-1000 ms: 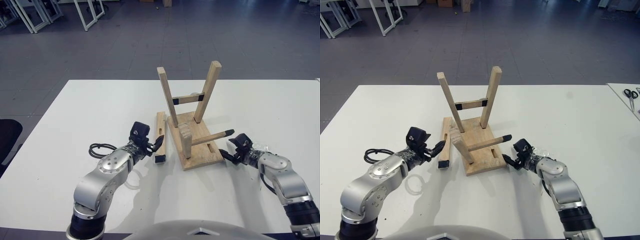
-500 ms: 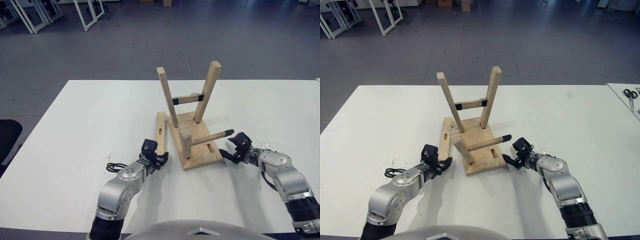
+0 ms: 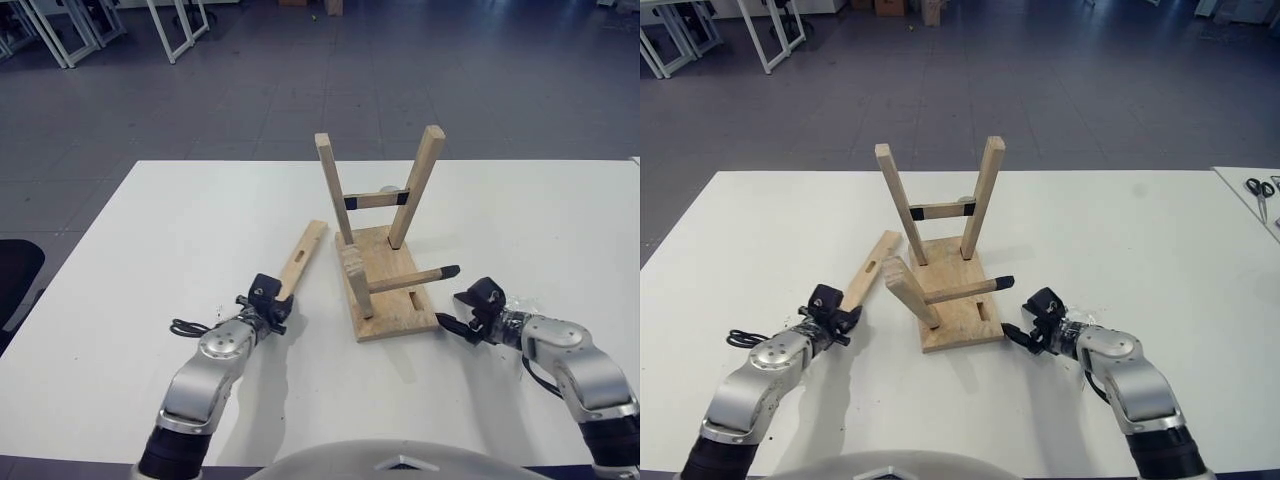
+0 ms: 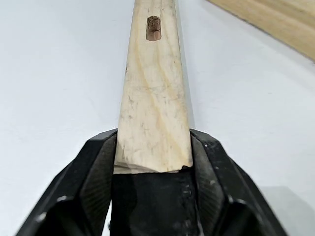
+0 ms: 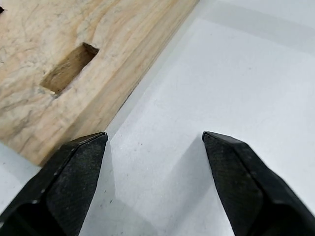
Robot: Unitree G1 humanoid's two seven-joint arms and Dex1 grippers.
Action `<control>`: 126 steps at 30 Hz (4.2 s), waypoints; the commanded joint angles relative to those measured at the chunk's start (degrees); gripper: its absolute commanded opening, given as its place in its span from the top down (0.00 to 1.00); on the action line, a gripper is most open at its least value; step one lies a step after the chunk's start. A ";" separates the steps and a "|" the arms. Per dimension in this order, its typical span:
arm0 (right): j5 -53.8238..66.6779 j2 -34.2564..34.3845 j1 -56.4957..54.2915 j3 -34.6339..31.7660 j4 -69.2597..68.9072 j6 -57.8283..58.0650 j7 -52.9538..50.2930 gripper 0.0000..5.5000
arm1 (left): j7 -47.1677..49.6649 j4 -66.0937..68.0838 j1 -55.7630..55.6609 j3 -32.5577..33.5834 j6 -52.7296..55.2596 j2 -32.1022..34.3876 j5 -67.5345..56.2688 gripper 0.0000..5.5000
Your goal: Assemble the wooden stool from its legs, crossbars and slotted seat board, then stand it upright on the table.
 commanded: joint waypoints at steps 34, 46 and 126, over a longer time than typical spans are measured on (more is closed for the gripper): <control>43.64 2.15 -14.61 -22.92 -16.41 15.76 0.82 0.35 | -13.76 -5.45 -46.25 21.66 7.98 5.25 -51.93 0.63; 71.81 7.21 -25.36 -19.20 -12.90 14.26 -14.18 0.20 | -14.98 -12.13 -30.34 15.93 19.66 8.58 -71.96 0.63; 1.20 1.33 -13.44 13.77 13.24 -25.86 15.29 0.63 | -18.87 13.27 -13.71 5.80 -10.89 5.88 -11.71 0.47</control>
